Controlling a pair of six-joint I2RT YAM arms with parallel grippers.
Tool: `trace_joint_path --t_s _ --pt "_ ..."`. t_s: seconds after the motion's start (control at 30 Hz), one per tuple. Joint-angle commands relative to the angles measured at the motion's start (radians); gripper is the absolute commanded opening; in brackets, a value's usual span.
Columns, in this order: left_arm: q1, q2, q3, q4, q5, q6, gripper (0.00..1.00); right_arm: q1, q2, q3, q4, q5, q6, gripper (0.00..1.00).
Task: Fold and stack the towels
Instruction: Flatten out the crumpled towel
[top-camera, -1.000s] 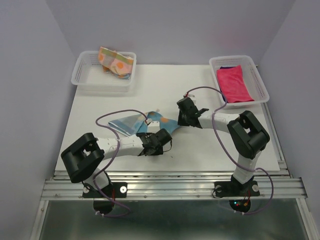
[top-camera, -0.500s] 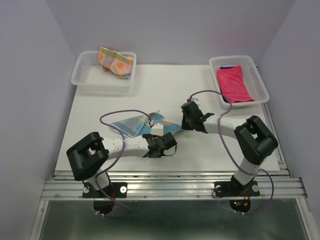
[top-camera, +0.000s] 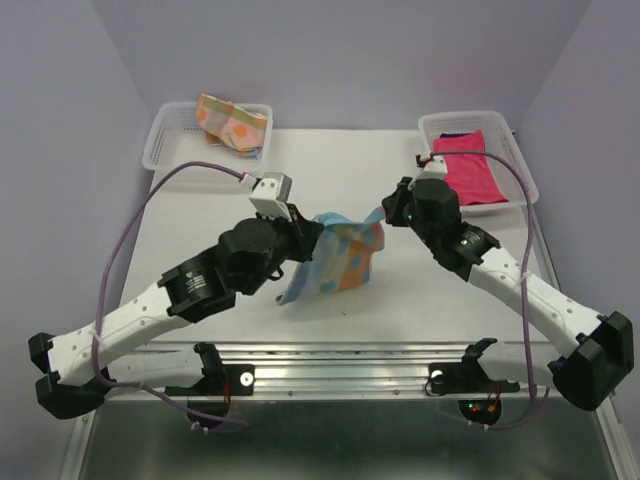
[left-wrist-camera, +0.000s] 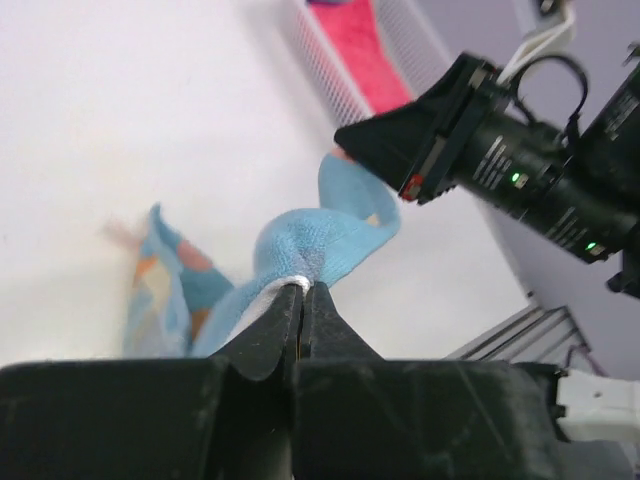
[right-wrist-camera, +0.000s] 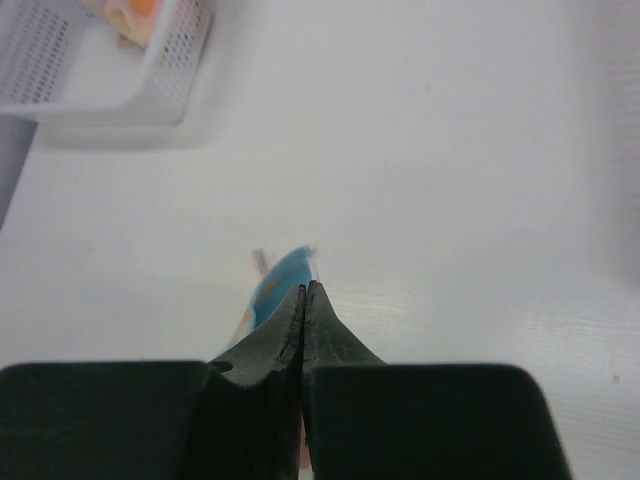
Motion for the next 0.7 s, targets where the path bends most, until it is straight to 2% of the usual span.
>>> trace_joint_path --t_s 0.0,0.2,0.33,0.47,0.6,0.67 --pt "0.0 -0.035 0.124 0.067 -0.055 0.163 0.0 0.01 -0.081 0.167 -0.023 0.095 -0.083 0.01" --pt "0.003 -0.021 0.273 0.102 -0.045 0.18 0.0 0.008 -0.17 0.284 -0.031 0.114 -0.108 0.01" --pt "0.003 -0.029 0.352 0.133 0.026 0.232 0.0 0.008 -0.194 0.369 -0.065 0.098 -0.122 0.01" --pt "0.003 -0.038 0.432 0.113 0.09 0.252 0.0 0.008 -0.217 0.446 -0.094 -0.009 -0.128 0.01" --pt "0.003 -0.046 0.494 0.127 0.265 0.262 0.0 0.008 -0.239 0.51 -0.123 -0.111 -0.13 0.01" --pt "0.003 -0.043 0.52 0.125 0.305 0.255 0.0 0.01 -0.257 0.532 -0.131 -0.159 -0.119 0.01"
